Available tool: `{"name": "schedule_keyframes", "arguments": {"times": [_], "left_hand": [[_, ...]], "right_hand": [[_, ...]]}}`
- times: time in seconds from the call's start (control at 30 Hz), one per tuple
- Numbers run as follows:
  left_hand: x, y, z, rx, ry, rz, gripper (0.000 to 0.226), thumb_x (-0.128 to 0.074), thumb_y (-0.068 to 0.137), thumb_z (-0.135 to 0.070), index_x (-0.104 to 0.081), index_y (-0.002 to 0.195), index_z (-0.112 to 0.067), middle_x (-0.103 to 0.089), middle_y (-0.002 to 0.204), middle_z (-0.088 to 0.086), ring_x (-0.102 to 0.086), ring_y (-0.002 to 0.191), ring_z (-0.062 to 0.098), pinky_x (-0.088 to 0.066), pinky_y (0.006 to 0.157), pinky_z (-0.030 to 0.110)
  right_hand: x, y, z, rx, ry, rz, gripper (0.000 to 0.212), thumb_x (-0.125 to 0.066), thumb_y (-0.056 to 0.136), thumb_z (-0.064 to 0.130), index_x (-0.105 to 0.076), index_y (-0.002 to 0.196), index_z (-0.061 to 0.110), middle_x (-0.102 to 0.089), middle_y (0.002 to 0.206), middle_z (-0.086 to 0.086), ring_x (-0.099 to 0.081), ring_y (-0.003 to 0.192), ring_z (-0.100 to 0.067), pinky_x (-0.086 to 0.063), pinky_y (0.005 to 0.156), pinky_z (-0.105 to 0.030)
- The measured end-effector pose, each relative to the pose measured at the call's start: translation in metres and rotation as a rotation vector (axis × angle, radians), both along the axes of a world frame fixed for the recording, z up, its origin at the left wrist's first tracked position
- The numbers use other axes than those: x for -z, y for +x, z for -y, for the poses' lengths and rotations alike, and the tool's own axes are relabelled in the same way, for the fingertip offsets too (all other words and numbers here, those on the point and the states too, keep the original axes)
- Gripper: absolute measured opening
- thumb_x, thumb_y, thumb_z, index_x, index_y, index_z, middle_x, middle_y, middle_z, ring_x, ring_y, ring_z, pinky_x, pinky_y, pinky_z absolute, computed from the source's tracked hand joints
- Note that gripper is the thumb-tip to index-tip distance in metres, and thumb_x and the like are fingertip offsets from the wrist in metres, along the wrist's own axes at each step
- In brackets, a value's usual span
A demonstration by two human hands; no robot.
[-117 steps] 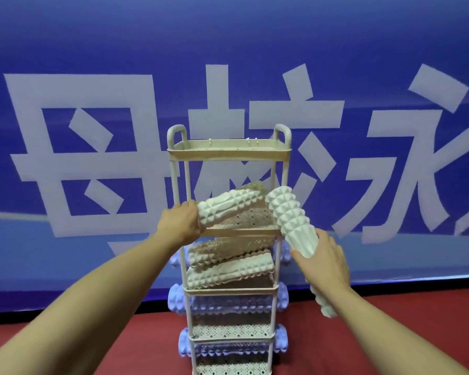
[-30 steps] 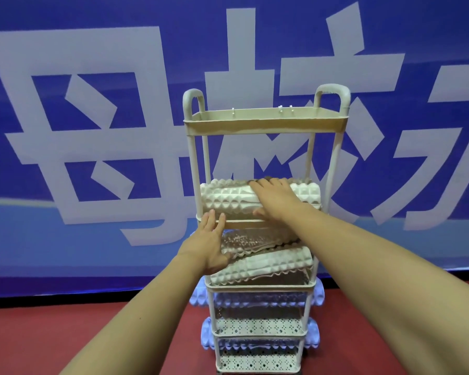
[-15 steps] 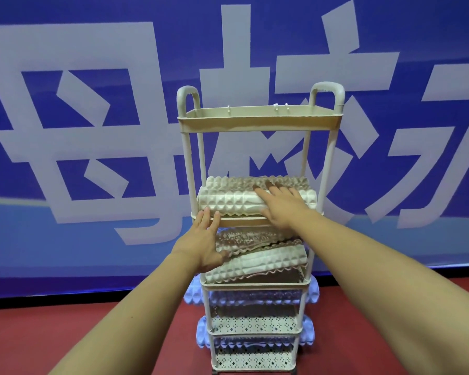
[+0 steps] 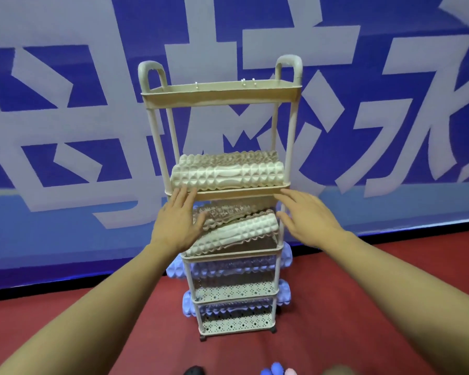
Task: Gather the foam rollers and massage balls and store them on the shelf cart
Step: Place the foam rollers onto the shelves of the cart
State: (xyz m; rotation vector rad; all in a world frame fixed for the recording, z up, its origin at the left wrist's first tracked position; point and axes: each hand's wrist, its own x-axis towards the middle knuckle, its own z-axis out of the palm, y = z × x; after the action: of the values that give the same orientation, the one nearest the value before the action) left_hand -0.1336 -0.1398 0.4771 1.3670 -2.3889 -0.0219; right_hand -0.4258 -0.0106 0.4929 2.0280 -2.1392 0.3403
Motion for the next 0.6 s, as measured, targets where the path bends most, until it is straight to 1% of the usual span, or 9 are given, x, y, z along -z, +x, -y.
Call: {"name": "schedule_keyframes", "arguments": {"times": [0.1,0.17,0.27,0.33,0.43,0.53,0.6], "left_hand": [[0.011,-0.039,-0.035,0.079,0.018,-0.039,0.065,-0.042,0.103,-0.055,-0.034,0.157,-0.021,-0.025,0.168,0.005,-0.031,0.151,0.029,-0.034,0.118,0.051],[0.028,-0.072,-0.064,0.164,0.045,-0.004,0.061,-0.043,0.102,-0.055,-0.043,0.152,-0.021,-0.036,0.162,0.007,-0.04,0.145,0.03,-0.038,0.114,0.049],[0.064,-0.127,-0.113,0.3,0.097,0.025,0.061,-0.04,0.097,-0.058,-0.054,0.143,-0.022,-0.049,0.152,0.005,-0.051,0.136,0.029,-0.045,0.107,0.045],[0.09,-0.165,-0.148,0.379,0.163,0.028,0.06,-0.041,0.097,-0.059,-0.055,0.142,-0.022,-0.049,0.153,0.003,-0.051,0.136,0.026,-0.044,0.107,0.045],[0.131,-0.22,-0.198,0.472,0.272,0.047,0.054,-0.048,0.1,-0.054,-0.055,0.142,-0.022,-0.048,0.153,0.001,-0.05,0.138,0.023,-0.043,0.11,0.046],[0.167,-0.266,-0.241,0.539,0.415,0.046,0.06,-0.044,0.095,-0.058,-0.057,0.139,-0.02,-0.052,0.148,0.002,-0.054,0.133,0.025,-0.044,0.109,0.046],[0.192,-0.292,-0.261,0.566,0.484,0.035,0.059,-0.044,0.094,-0.059,-0.058,0.137,-0.021,-0.054,0.145,0.0,-0.055,0.131,0.023,-0.045,0.108,0.046]], "right_hand": [[0.042,-0.026,-0.048,0.078,0.06,0.026,0.051,-0.048,0.104,0.039,-0.044,0.152,0.021,-0.042,0.159,-0.002,-0.041,0.144,-0.024,-0.029,0.116,-0.038],[0.074,-0.042,-0.08,0.143,0.115,0.032,0.054,-0.047,0.104,0.041,-0.042,0.153,0.021,-0.039,0.161,-0.002,-0.039,0.146,-0.023,-0.028,0.118,-0.037],[0.118,-0.065,-0.131,0.223,0.195,0.068,0.056,-0.046,0.103,0.044,-0.041,0.155,0.022,-0.037,0.162,-0.002,-0.039,0.146,-0.022,-0.029,0.119,-0.037],[0.143,-0.08,-0.164,0.267,0.245,0.111,0.056,-0.046,0.103,0.044,-0.039,0.155,0.023,-0.035,0.162,-0.002,-0.038,0.147,-0.023,-0.03,0.12,-0.038],[0.186,-0.104,-0.212,0.338,0.329,0.183,0.057,-0.046,0.103,0.043,-0.037,0.156,0.022,-0.034,0.163,-0.003,-0.039,0.146,-0.024,-0.031,0.12,-0.039],[0.238,-0.121,-0.258,0.413,0.431,0.248,0.06,-0.044,0.104,0.045,-0.032,0.158,0.022,-0.029,0.165,-0.001,-0.039,0.145,-0.025,-0.031,0.117,-0.038],[0.274,-0.129,-0.283,0.464,0.512,0.289,0.062,-0.044,0.104,0.046,-0.029,0.158,0.022,-0.025,0.167,0.001,-0.038,0.145,-0.026,-0.031,0.116,-0.038]]}}
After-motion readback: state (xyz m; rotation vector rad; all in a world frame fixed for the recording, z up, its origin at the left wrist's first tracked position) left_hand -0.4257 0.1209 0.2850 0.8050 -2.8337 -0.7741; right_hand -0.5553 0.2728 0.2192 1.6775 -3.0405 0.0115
